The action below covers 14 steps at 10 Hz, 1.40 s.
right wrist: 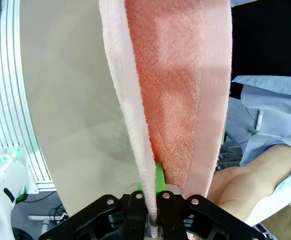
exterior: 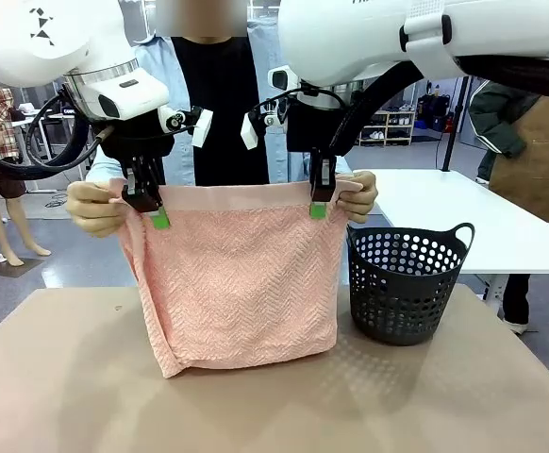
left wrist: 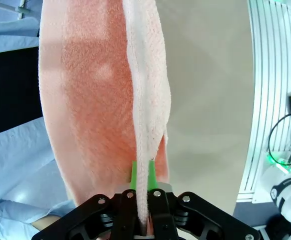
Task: Fold the towel.
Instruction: Release the end of the 100 cm Hotel Towel you were holding and grab the top end of the folded side.
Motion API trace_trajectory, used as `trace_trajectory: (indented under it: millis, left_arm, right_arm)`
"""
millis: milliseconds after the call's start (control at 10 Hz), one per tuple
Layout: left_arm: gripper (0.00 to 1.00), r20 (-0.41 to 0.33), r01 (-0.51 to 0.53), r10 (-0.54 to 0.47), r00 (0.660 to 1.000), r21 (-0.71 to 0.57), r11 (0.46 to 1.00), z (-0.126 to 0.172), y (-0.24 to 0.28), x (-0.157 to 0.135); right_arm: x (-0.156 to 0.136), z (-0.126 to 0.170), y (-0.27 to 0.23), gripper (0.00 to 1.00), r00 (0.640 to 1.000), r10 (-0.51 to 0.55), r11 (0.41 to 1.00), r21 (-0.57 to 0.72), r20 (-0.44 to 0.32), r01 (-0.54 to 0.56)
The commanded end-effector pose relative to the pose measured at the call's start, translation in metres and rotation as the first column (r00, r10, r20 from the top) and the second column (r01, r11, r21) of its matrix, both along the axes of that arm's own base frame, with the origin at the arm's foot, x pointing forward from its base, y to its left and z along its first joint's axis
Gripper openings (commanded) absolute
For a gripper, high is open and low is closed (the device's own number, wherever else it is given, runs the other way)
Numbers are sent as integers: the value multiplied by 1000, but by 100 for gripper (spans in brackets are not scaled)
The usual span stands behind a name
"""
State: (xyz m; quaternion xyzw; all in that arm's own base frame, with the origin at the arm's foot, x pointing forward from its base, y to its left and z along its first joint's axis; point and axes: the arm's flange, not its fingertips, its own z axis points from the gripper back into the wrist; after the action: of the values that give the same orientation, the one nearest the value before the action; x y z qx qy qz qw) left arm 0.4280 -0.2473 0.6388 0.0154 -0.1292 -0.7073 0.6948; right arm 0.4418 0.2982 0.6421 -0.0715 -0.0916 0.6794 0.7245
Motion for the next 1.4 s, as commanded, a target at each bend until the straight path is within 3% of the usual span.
trace_trajectory:
  millis: [0,1300]
  left_arm:
    - [0,1,4,-4,1000,-1,1000,0,1,0]
    - [0,1,4,-4,1000,-1,1000,0,1,0]
  right_arm:
    - [-1,0,0,0,1000,7,1000,-3,2,-7]
    - [-1,0,0,0,1000,7,1000,-3,2,-7]
